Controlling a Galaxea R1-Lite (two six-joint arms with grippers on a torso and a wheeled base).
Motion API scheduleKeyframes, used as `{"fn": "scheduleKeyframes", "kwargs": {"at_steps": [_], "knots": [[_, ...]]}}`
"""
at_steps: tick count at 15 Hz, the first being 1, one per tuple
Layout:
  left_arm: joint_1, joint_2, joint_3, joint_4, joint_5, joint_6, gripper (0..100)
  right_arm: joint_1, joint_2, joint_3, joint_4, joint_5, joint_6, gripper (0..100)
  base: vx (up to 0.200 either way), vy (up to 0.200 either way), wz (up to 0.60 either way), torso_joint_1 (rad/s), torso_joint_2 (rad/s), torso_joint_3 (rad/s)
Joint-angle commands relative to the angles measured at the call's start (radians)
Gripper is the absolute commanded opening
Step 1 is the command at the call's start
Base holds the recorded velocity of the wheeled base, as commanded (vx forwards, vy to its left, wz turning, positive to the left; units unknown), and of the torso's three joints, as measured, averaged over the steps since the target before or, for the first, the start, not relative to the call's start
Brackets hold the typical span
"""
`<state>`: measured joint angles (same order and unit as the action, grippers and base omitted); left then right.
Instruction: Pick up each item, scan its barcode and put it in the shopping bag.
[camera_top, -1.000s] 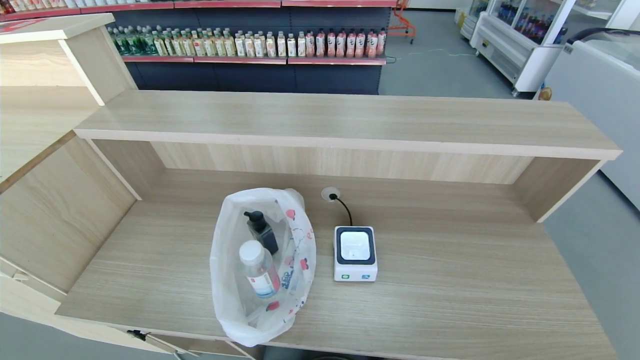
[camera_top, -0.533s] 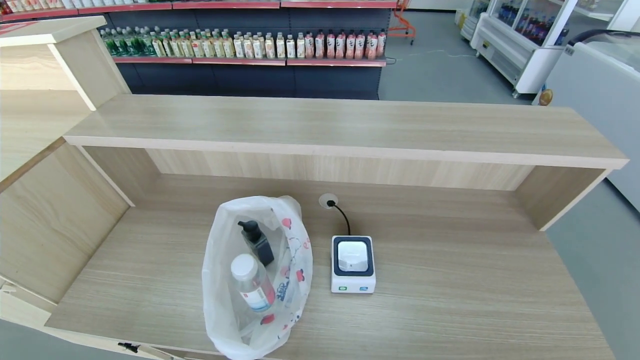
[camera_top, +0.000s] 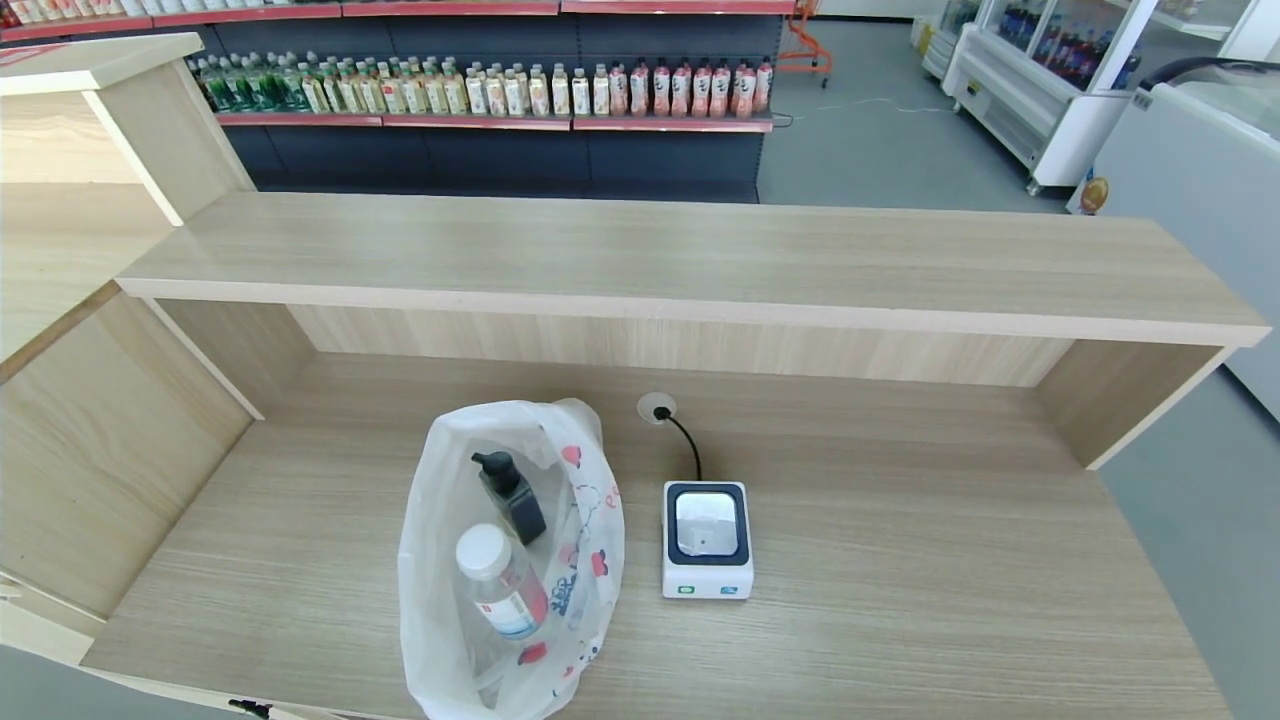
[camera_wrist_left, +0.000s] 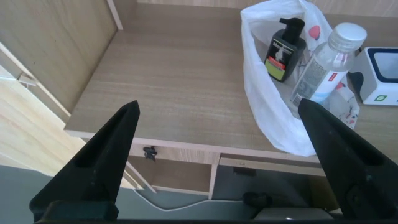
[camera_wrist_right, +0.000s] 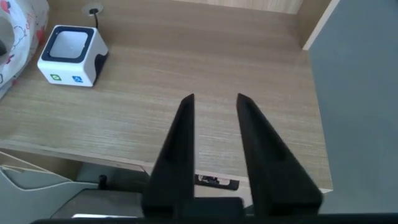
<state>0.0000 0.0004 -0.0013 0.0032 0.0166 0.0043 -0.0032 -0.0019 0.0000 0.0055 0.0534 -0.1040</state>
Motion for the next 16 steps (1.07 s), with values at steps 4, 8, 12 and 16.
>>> {"fn": "scheduleKeyframes", "kwargs": {"at_steps": [4,8,12,16], "knots": [[0.0,0.0,0.0,0.0,0.0,0.0,100,0.0,0.002,0.0,0.001,-0.006,0.044,0,0.0,0.0,0.0,0.0,0.0,0.0],[0.0,0.0,0.001,0.0,0.0,0.0,100,0.0,0.002,0.0,0.001,-0.006,0.046,0,0.0,0.0,0.0,0.0,0.0,0.0],[0.0,0.0,0.0,0.0,0.0,0.0,100,0.0,0.002,0.0,0.001,-0.006,0.046,0,0.0,0.0,0.0,0.0,0.0,0.0],[0.0,0.0,0.0,0.0,0.0,0.0,100,0.0,0.002,0.0,0.001,-0.006,0.047,0,0.0,0.0,0.0,0.0,0.0,0.0]]}}
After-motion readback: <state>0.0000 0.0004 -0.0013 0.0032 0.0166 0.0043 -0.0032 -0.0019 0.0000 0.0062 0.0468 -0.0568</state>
